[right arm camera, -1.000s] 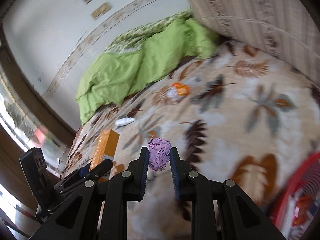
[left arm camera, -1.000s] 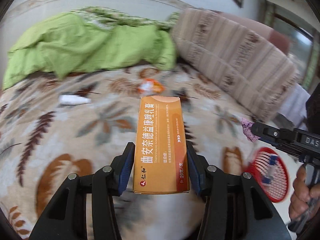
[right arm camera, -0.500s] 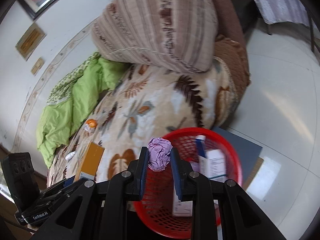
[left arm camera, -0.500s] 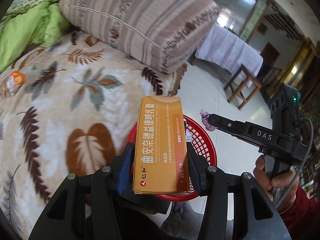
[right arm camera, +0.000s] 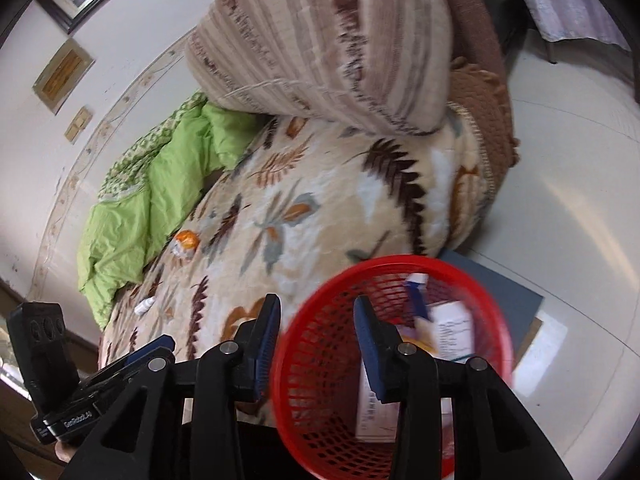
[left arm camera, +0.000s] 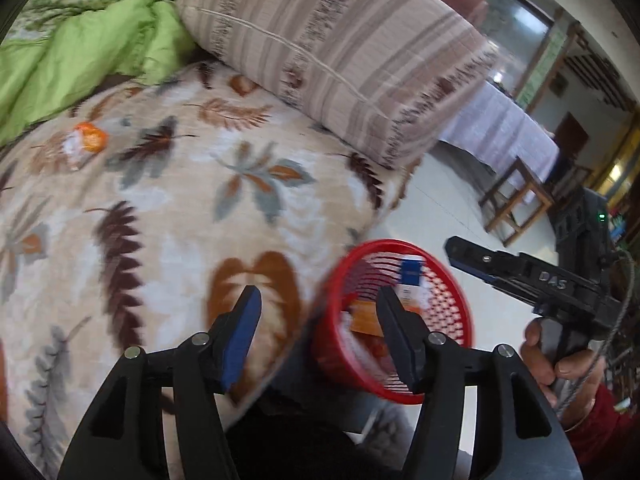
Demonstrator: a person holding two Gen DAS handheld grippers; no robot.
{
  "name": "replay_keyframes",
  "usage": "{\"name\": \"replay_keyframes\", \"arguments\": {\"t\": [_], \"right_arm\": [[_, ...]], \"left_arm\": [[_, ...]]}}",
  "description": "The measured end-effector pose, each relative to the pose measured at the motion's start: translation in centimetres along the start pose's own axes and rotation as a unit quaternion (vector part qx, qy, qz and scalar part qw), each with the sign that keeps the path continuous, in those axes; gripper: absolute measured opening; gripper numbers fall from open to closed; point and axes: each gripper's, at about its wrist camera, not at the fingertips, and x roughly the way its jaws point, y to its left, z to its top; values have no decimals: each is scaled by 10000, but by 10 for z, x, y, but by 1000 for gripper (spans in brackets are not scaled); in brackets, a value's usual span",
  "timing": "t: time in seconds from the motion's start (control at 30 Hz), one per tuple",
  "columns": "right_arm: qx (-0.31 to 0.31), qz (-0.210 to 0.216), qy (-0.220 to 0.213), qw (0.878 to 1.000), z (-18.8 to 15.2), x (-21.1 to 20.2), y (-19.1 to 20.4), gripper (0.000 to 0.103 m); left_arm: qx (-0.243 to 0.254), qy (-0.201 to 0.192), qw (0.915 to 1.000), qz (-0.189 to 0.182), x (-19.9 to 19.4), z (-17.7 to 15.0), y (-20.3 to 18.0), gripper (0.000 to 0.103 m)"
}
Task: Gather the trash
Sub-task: 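Grasp the orange snack wrapper with the right tool while the left tool grasps the white spray bottle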
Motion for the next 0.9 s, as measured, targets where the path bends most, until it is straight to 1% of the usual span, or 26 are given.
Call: {"name": "replay_keyframes", "arguments": {"t": [0.13,0.23,0.3,0.37,0.4,0.43,0.47,0.53,0.57,0.6,0.63,0.67,0.73,0.77,0.83,0.9], "right_arm": [[-299,334,256,9987,-4,29,40,43],[-733,560,514,9944,-8,60,82,43],[-930,653,635,9915,-8,78,105,45],[-1176,765,745,9873,-5,101,134,56],[-1280,777,790,9856,-4,111,145,57],[-1369,794,812,9841,0,127,162,57],[-1435,850,818,9826,4,139,174,59],[-1668,863,921,9779,12,169,201,65],[-1687,780,915,9783,19,188,215,65],[-1690,805,862,9785,26,206,228,65],[-1760,814,862,9772,31,218,237,67],[-1942,732,918,9739,38,240,252,67],[-2008,584,800,9746,50,269,270,68],[-2080,601,759,9733,57,286,280,71],[-2287,442,856,9687,65,318,294,71],[-2373,248,743,9683,72,345,301,71]], "left_arm": [[-394,-174,9984,362,-22,-4,53,59],[-682,-375,9939,781,-42,-9,98,59],[-855,-506,9882,1166,-53,-13,128,59],[-1106,-642,9810,1455,-65,-16,162,59],[-1241,-693,9769,1599,-69,-18,178,59],[-1413,-752,9700,1830,-74,-21,199,59],[-1510,-795,9659,1949,-76,-22,212,59],[-1769,-838,9580,2095,-82,-27,243,59],[-1874,-858,9552,2126,-85,-28,255,59],[-1965,-899,9520,2170,-88,-30,266,59],[-2036,-925,9490,2224,-91,-31,275,59],[-2086,-945,9466,2271,-93,-32,282,59],[-2158,-988,9428,2341,-96,-34,293,59],[-2213,-992,9406,2376,-97,-35,300,59],[-2346,-1003,9368,2394,-98,-37,311,59],[-2481,-986,9345,2353,-98,-38,320,59]]}}
